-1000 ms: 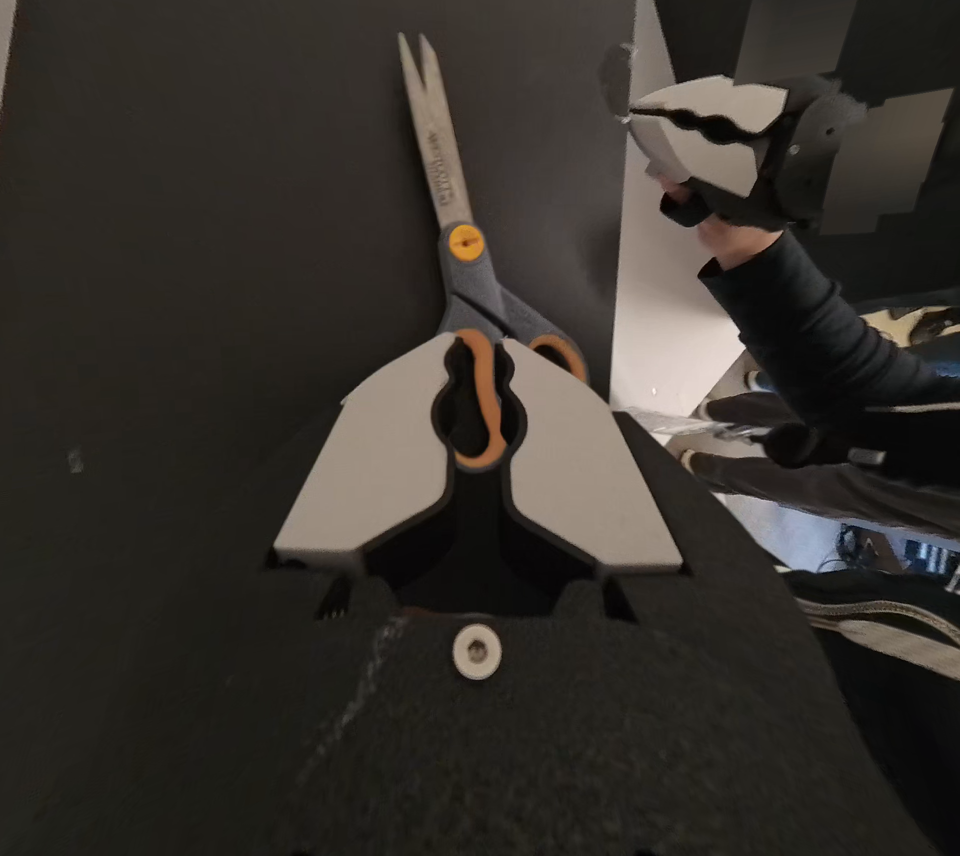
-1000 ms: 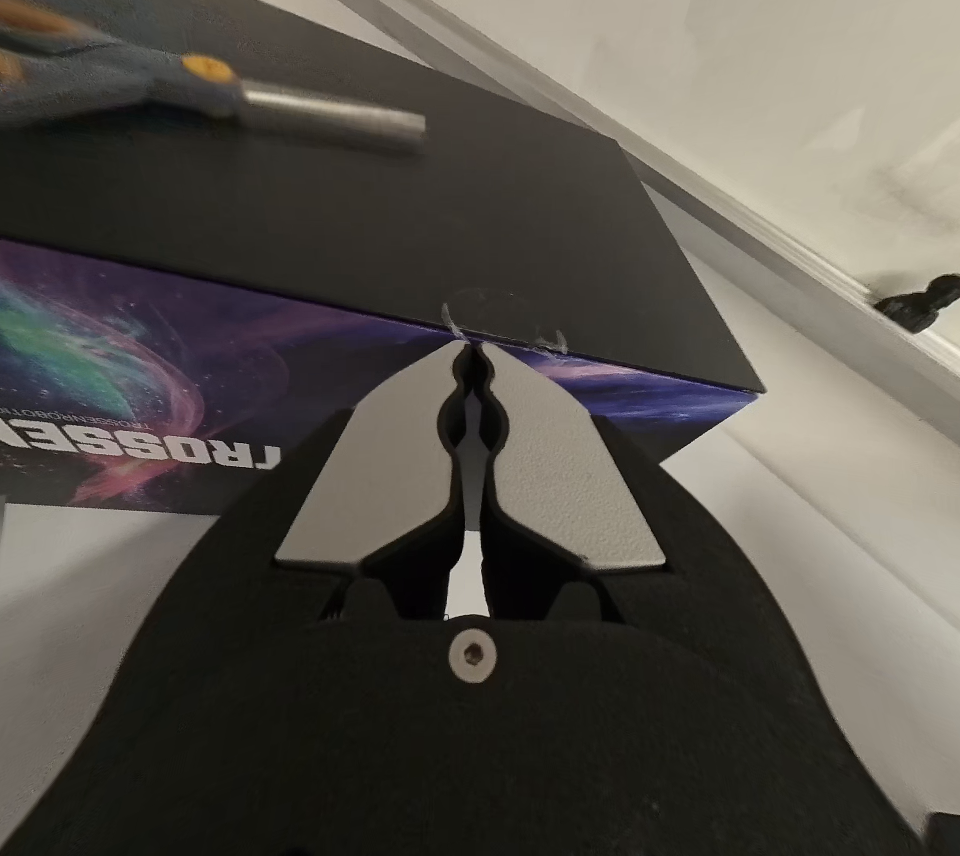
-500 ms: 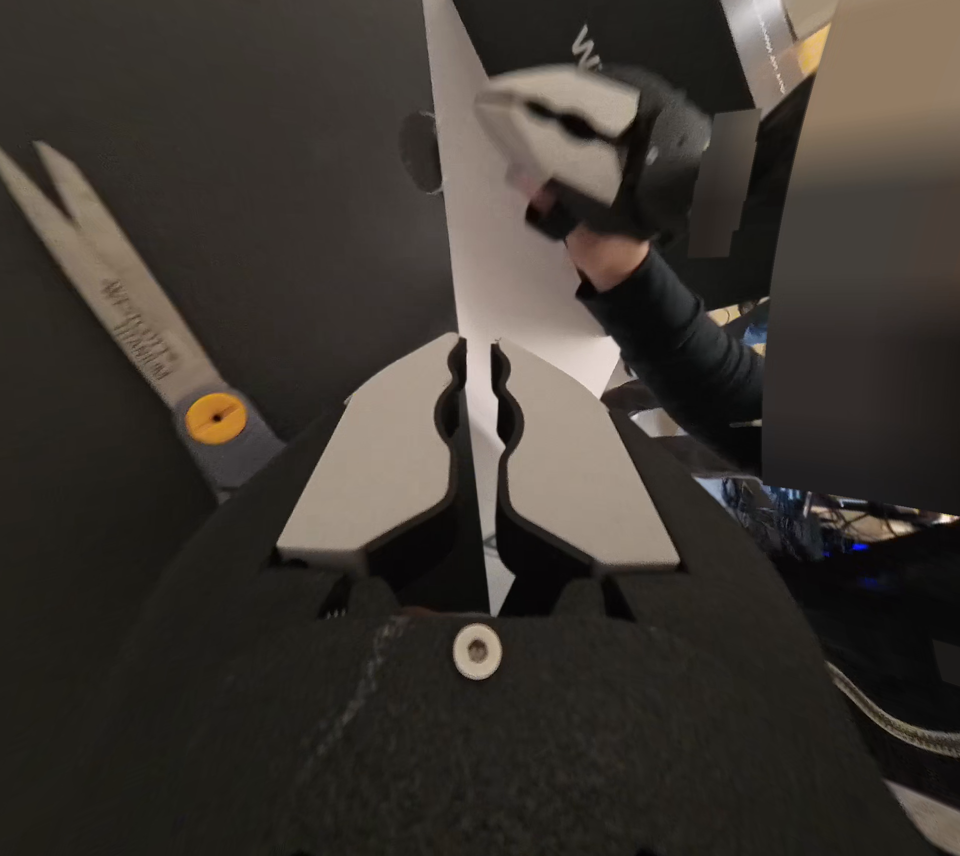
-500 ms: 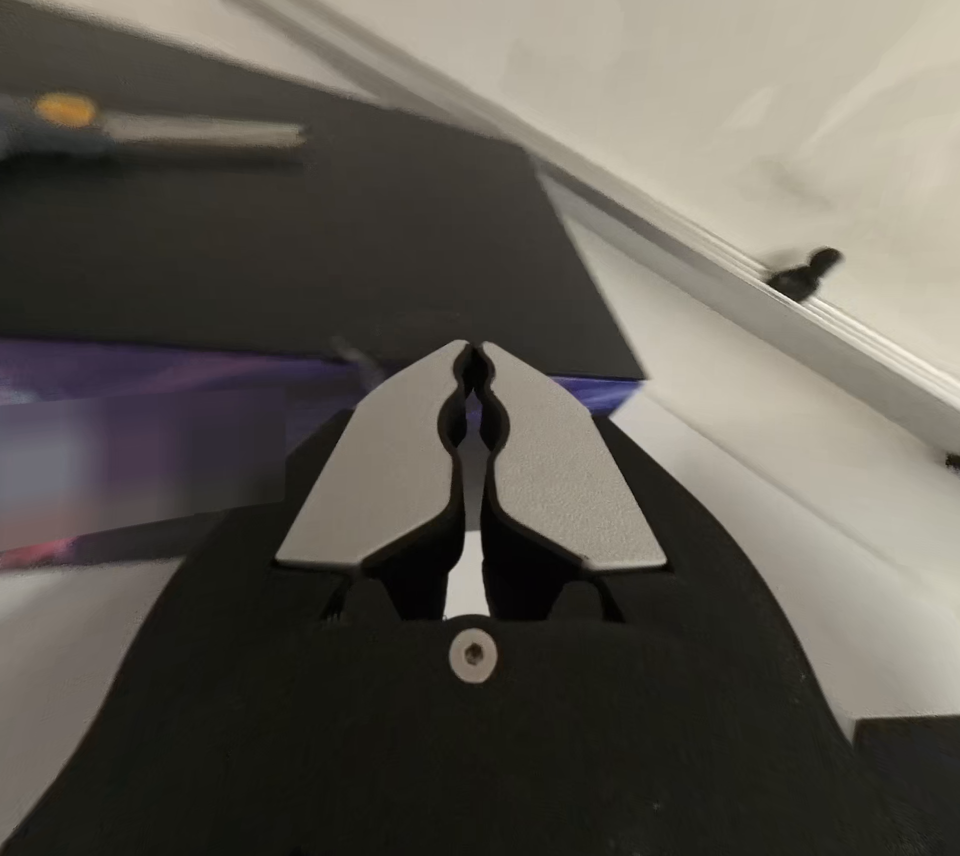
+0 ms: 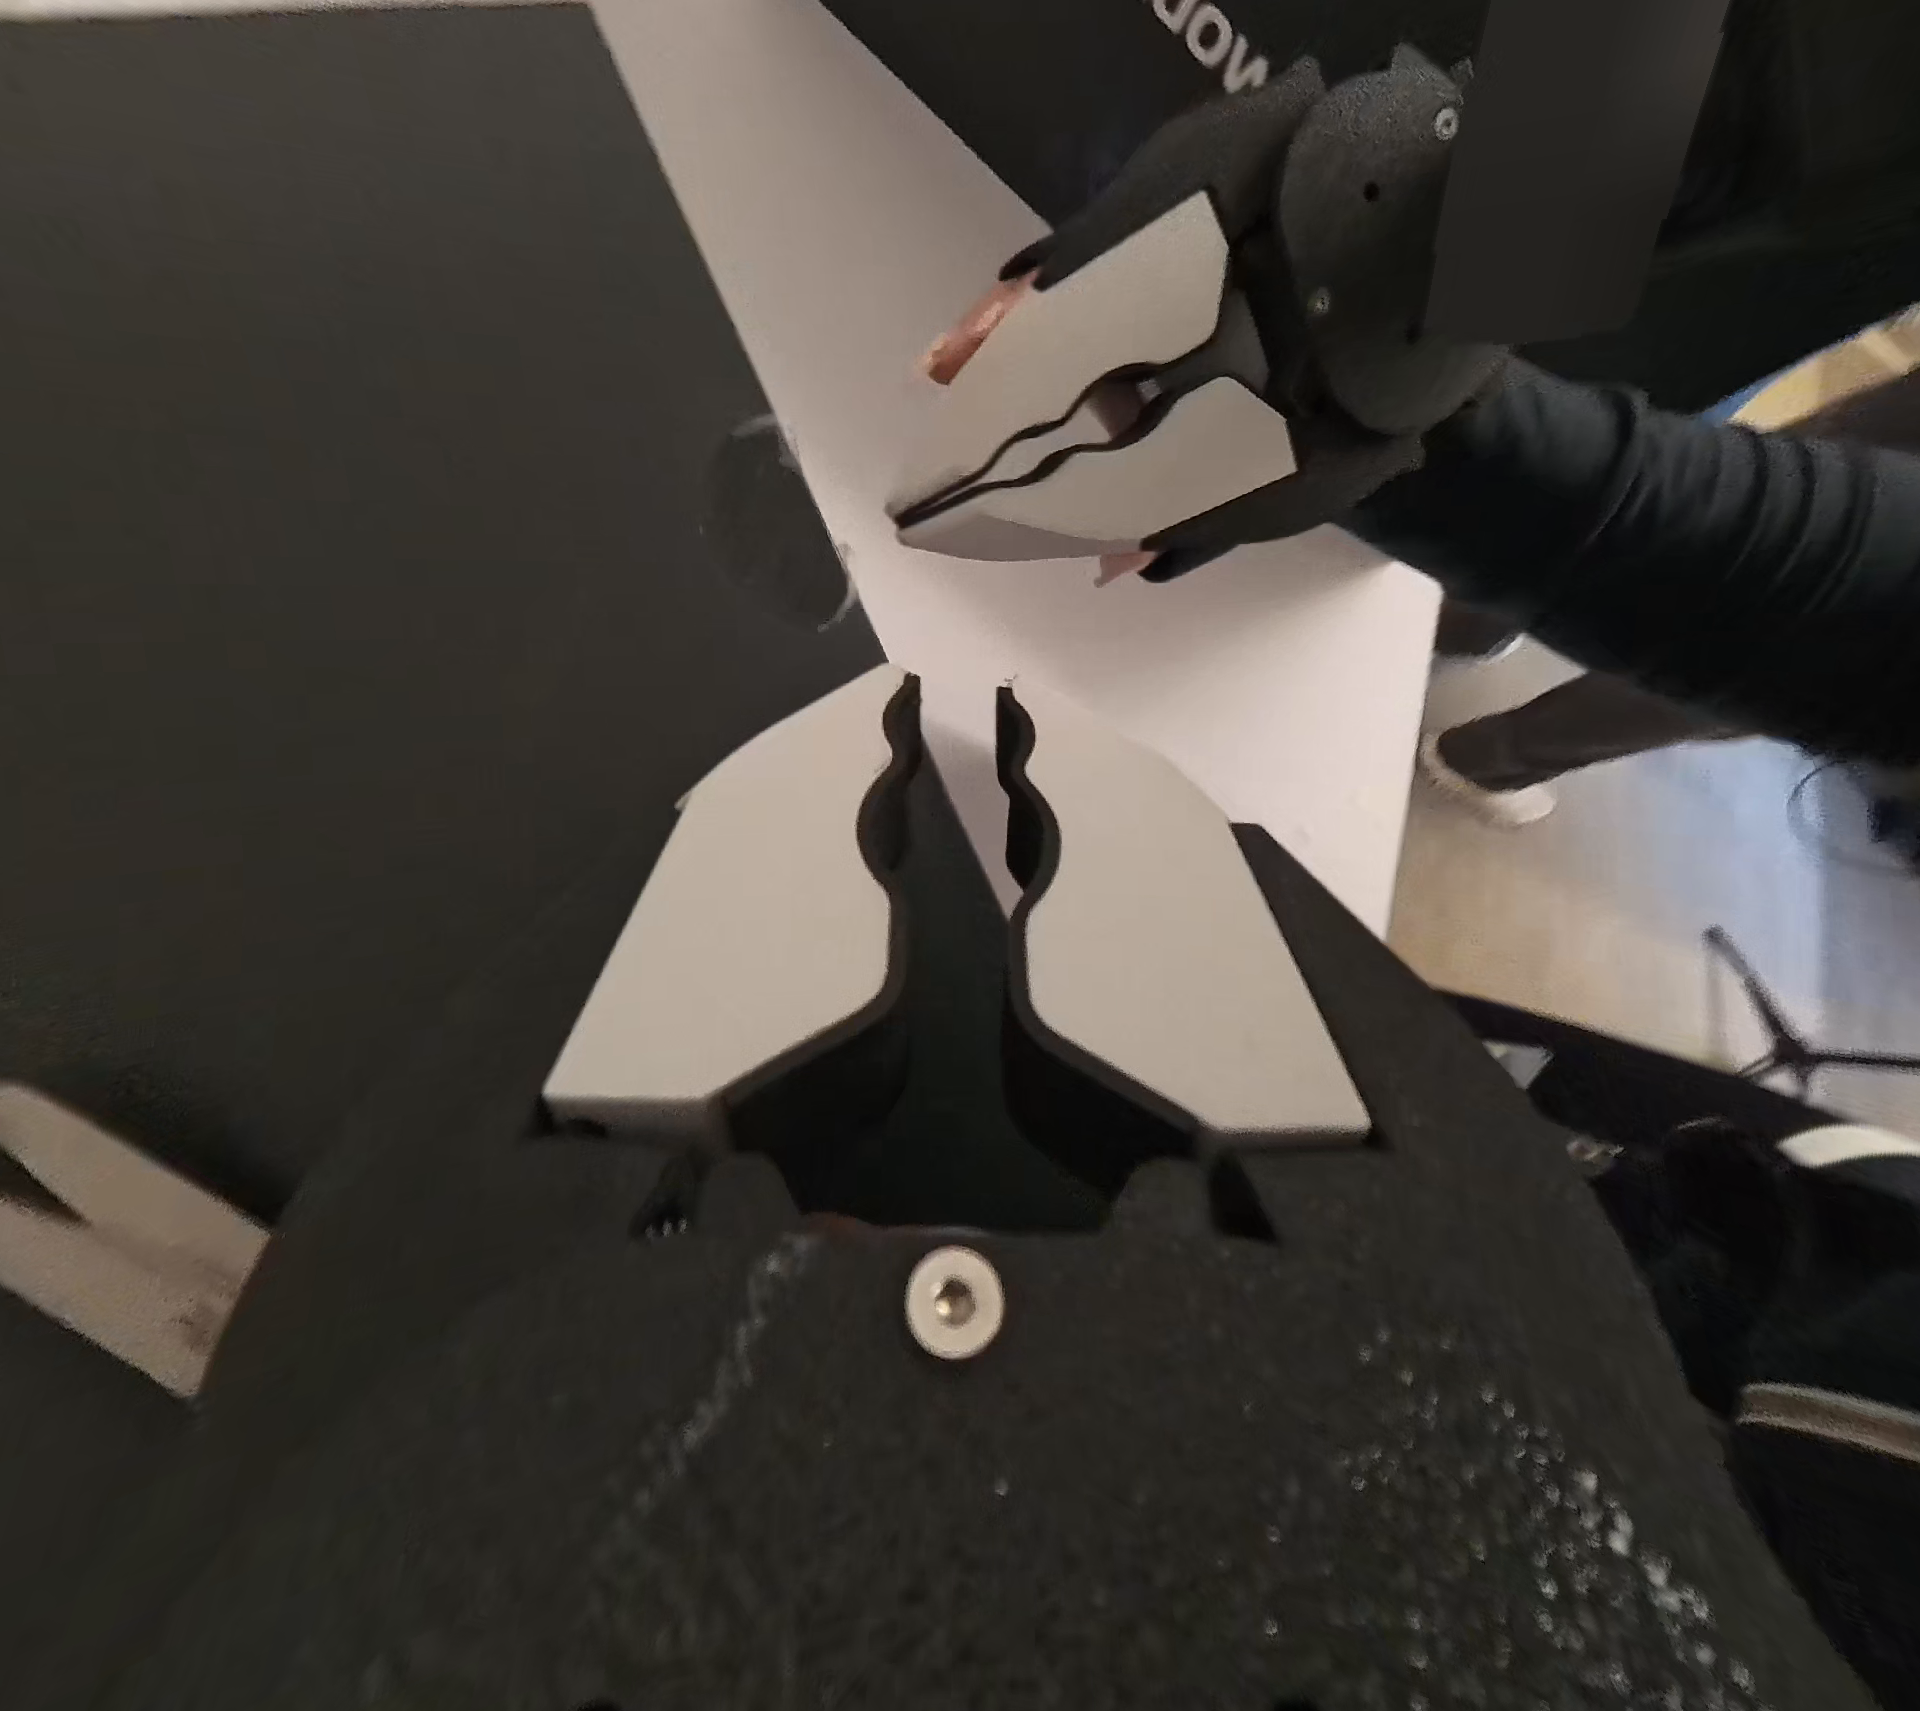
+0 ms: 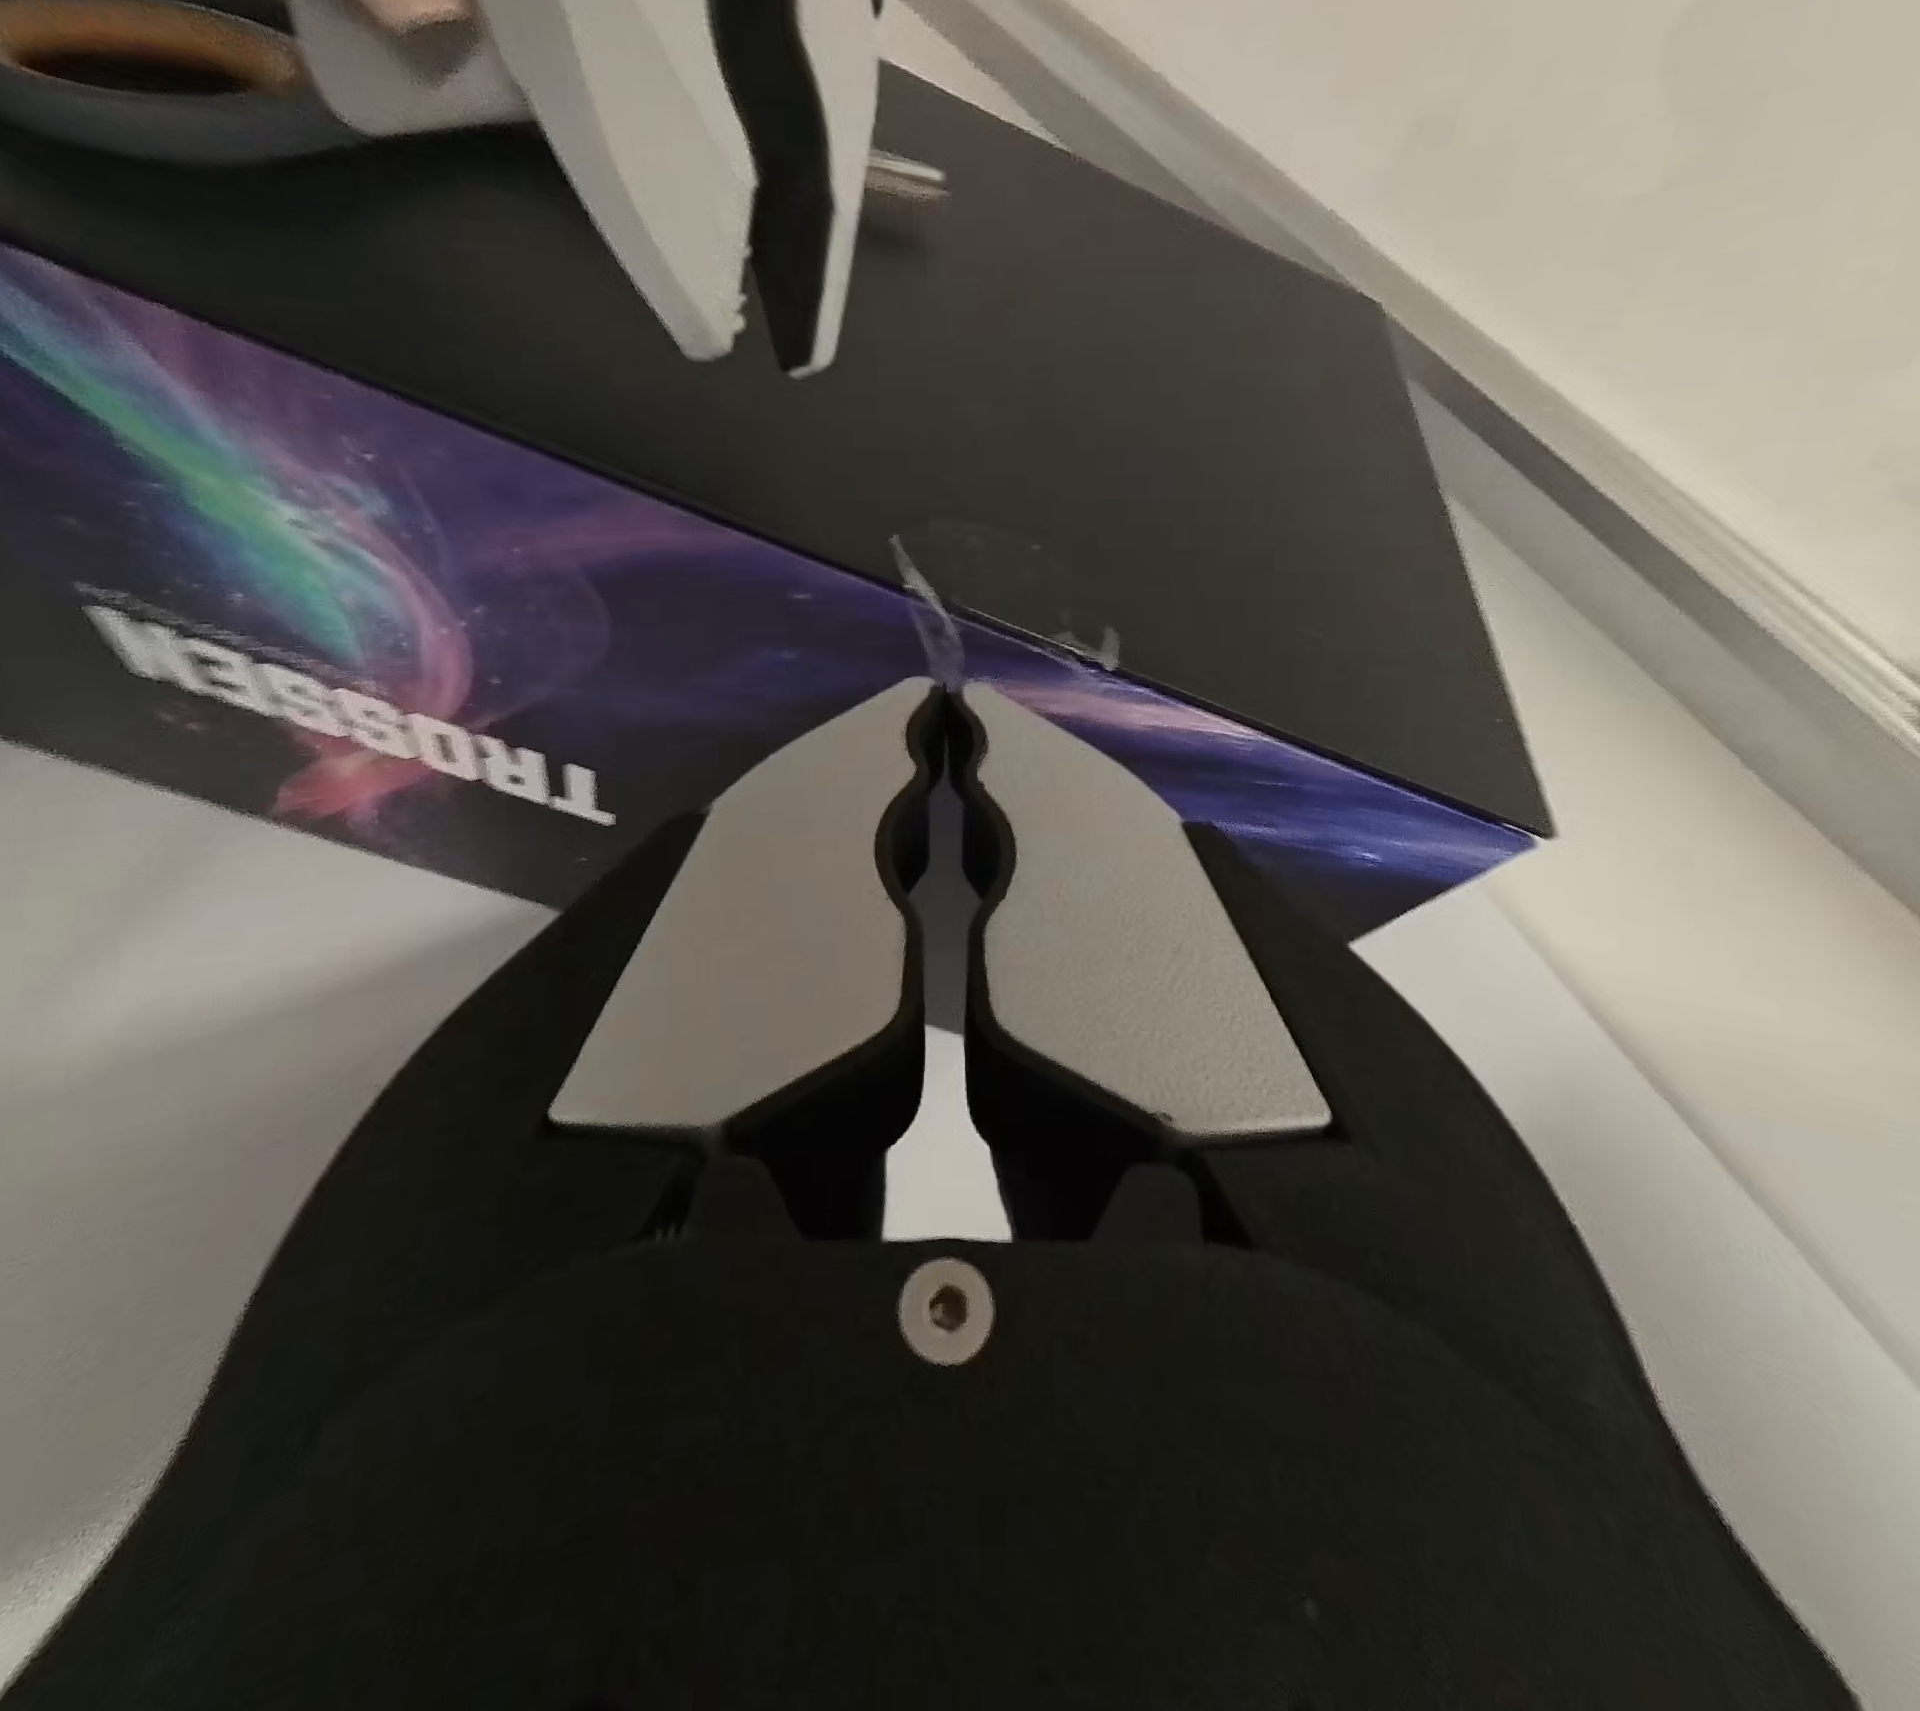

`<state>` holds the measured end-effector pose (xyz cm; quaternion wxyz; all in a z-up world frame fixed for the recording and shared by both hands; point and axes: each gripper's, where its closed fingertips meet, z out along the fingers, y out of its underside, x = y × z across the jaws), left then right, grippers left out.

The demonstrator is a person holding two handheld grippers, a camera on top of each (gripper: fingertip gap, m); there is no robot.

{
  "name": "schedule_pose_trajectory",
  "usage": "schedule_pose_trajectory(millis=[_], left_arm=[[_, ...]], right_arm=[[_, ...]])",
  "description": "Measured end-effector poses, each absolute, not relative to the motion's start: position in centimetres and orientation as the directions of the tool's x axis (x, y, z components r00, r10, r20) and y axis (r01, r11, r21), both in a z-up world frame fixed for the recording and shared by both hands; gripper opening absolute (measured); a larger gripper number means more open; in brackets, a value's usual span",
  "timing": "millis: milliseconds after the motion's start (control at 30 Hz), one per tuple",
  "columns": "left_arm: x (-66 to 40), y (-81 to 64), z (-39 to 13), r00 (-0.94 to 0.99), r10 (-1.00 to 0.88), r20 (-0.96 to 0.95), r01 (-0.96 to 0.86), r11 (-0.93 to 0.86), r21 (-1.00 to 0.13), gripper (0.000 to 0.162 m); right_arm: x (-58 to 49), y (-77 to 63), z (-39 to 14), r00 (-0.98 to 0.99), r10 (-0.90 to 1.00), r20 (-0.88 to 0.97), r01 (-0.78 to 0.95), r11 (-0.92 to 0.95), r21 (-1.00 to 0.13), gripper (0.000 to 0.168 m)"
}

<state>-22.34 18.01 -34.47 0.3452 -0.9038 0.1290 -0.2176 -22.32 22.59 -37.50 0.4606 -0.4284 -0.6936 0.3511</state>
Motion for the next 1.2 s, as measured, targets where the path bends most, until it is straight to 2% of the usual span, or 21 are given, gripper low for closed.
schedule_pose_trajectory(millis=[167, 433, 733, 800, 900, 967, 1200], left_arm=[[-22.6, 19.3, -35.1, 0.853, -0.498, 0.155, -0.274, -0.681, -0.679, 0.018], [-22.9, 20.1, -36.5, 0.790, -0.614, -0.016, -0.487, -0.610, -0.625, 0.019], [-23.2, 20.5, -36.9, 0.776, -0.631, -0.009, -0.506, -0.614, -0.606, 0.019], [-23.3, 20.5, -37.0, 0.770, -0.637, -0.008, -0.515, -0.616, -0.596, 0.020], [-23.1, 20.5, -37.0, 0.766, -0.643, 0.008, -0.512, -0.618, -0.597, 0.019], [-23.0, 20.4, -37.0, 0.763, -0.646, 0.017, -0.510, -0.618, -0.599, 0.019], [-23.1, 20.5, -37.1, 0.751, -0.659, 0.026, -0.517, -0.612, -0.599, 0.019]], right_arm=[[-22.9, 22.2, -38.0, -0.218, 0.908, 0.357, 0.252, 0.406, -0.878, 0.014], [-23.5, 22.4, -38.2, -0.223, 0.895, 0.386, 0.214, 0.432, -0.876, 0.013], [-23.8, 22.7, -37.9, -0.193, 0.868, 0.458, 0.154, 0.487, -0.860, 0.002], [-23.8, 22.5, -38.0, -0.199, 0.882, 0.428, 0.148, 0.459, -0.876, 0.000], [-23.7, 22.5, -38.0, -0.191, 0.884, 0.427, 0.130, 0.454, -0.882, 0.001], [-23.6, 22.3, -38.2, -0.214, 0.878, 0.429, 0.130, 0.461, -0.878, 0.008], [-23.7, 22.1, -38.3, -0.229, 0.867, 0.443, 0.136, 0.479, -0.867, 0.004]])
